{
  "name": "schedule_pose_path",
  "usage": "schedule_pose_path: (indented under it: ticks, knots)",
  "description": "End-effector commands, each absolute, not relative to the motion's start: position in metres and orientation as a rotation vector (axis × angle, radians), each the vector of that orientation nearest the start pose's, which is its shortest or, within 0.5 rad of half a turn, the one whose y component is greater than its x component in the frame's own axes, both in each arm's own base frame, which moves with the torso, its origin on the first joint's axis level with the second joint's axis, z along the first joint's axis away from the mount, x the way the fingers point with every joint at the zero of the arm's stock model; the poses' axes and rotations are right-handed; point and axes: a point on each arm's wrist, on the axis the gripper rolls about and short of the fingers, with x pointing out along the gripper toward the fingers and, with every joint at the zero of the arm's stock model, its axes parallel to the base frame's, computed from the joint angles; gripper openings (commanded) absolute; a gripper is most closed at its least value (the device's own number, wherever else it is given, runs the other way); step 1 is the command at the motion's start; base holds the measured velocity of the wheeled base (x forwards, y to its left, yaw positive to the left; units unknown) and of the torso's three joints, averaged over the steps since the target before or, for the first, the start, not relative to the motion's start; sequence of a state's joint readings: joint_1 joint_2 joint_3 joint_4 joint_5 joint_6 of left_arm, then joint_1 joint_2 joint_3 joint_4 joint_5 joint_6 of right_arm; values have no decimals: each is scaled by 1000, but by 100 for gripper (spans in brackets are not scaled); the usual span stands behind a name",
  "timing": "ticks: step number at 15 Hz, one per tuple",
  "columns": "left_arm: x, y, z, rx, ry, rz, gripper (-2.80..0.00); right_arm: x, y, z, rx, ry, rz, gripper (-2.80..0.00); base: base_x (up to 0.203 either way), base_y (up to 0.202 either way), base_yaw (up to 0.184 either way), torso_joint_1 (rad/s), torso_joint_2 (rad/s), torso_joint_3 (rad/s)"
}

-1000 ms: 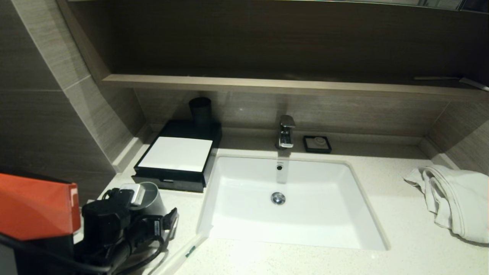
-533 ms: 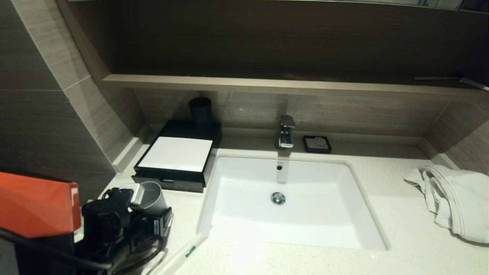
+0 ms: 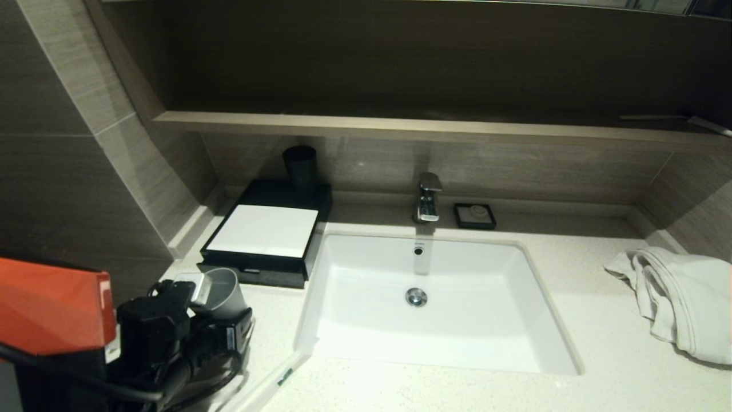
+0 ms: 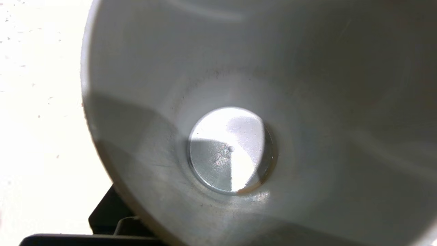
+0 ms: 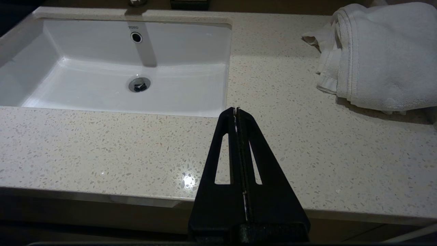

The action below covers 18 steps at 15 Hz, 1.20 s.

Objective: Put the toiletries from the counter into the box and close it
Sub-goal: Pick up the cup, then place the cup on the storage box

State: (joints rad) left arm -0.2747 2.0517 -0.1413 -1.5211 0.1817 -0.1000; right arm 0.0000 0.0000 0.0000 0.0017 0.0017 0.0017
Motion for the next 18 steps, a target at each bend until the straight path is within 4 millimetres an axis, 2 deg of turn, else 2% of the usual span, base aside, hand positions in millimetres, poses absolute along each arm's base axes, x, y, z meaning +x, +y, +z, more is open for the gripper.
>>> schedule_pose_path:
  ticks: [1, 7, 10, 15, 18]
  knots:
    - [235, -62, 44, -17, 359, -73, -280, -23, 0, 75, 2, 2, 2, -280, 0, 0, 0, 0, 0, 0]
    - [227, -59, 74, 11, 235, -83, -280, -23, 0, 75, 2, 2, 2, -280, 0, 0, 0, 0, 0, 0]
    - [235, -54, 98, 22, 168, -59, -280, -23, 0, 75, 2, 2, 2, -280, 0, 0, 0, 0, 0, 0]
    - [248, -52, 158, 26, 205, -49, -280, -23, 0, 75, 2, 2, 3, -280, 0, 0, 0, 0, 0, 0]
    - [263, -55, 169, 30, 222, -48, -280, -23, 0, 75, 2, 2, 2, -280, 0, 0, 0, 0, 0, 0]
